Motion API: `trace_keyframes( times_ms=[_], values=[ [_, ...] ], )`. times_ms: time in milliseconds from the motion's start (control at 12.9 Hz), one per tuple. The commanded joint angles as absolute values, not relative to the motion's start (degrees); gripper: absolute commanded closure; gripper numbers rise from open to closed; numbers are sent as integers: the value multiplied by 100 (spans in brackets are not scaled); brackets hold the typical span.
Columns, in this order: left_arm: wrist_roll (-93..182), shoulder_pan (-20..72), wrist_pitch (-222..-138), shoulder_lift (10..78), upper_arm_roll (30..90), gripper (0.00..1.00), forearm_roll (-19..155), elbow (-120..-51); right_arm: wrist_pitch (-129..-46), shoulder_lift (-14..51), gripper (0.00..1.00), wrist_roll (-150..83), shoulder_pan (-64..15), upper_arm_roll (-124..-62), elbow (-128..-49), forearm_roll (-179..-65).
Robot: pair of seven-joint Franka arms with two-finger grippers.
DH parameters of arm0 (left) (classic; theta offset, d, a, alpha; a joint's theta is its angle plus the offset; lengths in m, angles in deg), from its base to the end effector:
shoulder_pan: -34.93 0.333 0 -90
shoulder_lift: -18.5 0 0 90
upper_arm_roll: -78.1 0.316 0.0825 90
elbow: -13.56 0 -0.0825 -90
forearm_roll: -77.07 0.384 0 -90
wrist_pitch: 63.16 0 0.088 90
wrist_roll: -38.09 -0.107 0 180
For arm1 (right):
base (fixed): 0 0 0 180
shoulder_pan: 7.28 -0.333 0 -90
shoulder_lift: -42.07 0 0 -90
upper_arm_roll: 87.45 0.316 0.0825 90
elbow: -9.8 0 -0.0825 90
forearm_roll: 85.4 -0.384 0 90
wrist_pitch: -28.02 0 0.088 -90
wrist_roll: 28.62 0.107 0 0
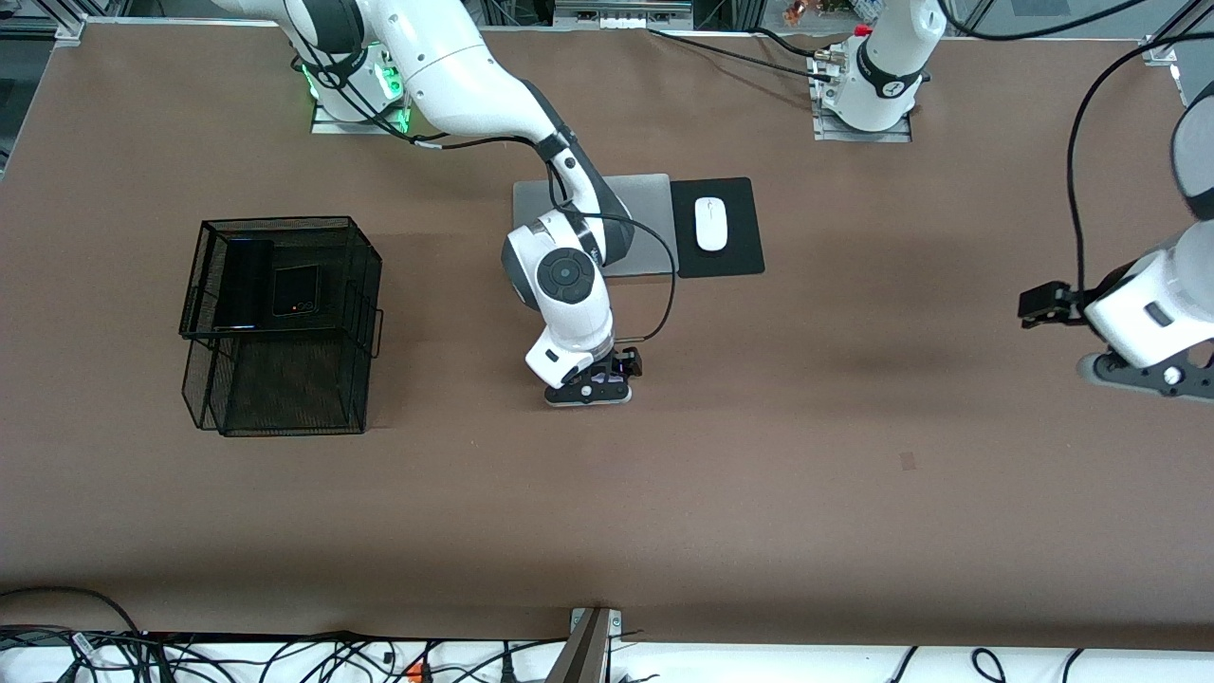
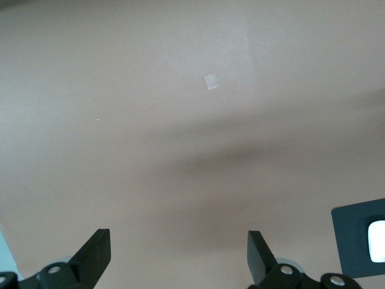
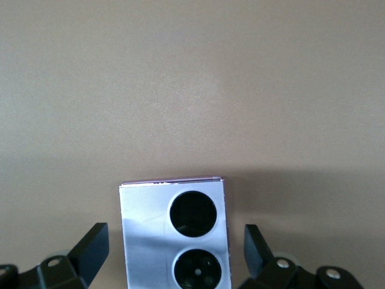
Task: Place phones with both arms
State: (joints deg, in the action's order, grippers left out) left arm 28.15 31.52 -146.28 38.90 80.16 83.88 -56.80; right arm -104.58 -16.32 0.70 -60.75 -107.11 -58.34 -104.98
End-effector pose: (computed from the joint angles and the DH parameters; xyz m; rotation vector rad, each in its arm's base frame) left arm 0.6456 -0.0057 0.5612 -2.9990 0.2889 0.2150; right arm 0.5906 0.5009 0.1950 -3.0566 -0.0667 -0.2192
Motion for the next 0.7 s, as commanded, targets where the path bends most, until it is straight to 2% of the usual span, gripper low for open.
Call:
trace_keyframes(
  times_ms=[0, 232, 620],
  values=[
    [2701, 3238, -15051, 3066, 7916, 0, 8402, -6726, -10549, -1805, 0, 161, -6177, -10757, -5656, -10429],
    [3033, 3203, -15500, 2598, 7733, 0, 8392, -7431, -10619, -1901, 0, 153, -6186, -10757, -5656, -10421],
    [3141, 3212, -15492, 1992, 7442, 0, 8296, -7705, -10672, -1954, 1, 135, -6186, -10757, -5656, -10412]
  ],
)
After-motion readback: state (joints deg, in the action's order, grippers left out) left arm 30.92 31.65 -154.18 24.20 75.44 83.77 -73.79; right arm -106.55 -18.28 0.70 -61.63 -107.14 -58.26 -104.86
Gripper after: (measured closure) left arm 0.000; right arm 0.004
